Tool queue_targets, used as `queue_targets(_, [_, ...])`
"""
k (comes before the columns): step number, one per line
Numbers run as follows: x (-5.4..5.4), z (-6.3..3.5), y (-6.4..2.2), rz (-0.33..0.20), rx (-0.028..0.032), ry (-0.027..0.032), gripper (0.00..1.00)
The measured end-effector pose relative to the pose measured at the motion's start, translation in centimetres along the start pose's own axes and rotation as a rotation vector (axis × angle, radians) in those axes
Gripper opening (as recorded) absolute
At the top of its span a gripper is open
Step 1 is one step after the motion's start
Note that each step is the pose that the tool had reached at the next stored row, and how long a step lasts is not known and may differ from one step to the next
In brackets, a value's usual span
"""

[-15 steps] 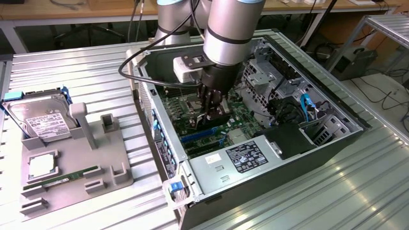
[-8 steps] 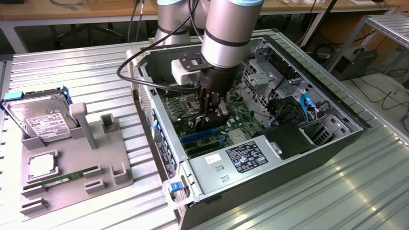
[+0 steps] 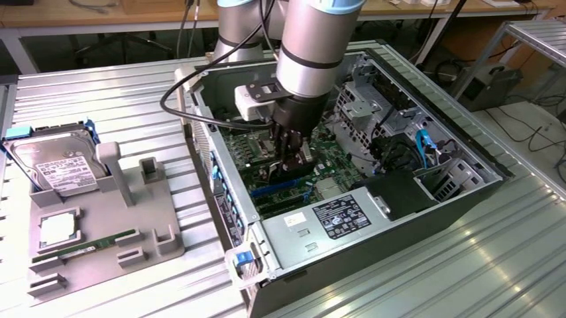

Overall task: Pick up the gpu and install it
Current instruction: 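Insert the gpu into the slot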

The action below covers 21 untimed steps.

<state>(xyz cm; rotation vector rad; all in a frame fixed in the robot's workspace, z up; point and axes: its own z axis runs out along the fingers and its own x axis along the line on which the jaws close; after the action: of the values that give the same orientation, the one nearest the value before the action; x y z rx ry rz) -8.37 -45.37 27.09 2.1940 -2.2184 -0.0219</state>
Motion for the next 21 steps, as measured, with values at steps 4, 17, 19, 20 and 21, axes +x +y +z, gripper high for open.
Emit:
queue_targets(4, [0.0, 0.2, 0.08, 0.003, -0.0001, 0.0001, 0.26])
queue_targets(17, [0.1, 1.41, 0.34, 0.003, -0.0015, -0.001, 0.26])
queue_targets(19, [0.1, 1.68, 0.34, 0.003, -0.0016, -0.0028, 0.26])
queue_targets(20, [0.1, 1.77, 0.34, 0.004, -0.0014, -0.0036, 0.26])
queue_targets(21, [0.1, 1.81, 0.34, 0.004, -0.0014, -0.0043, 0.26])
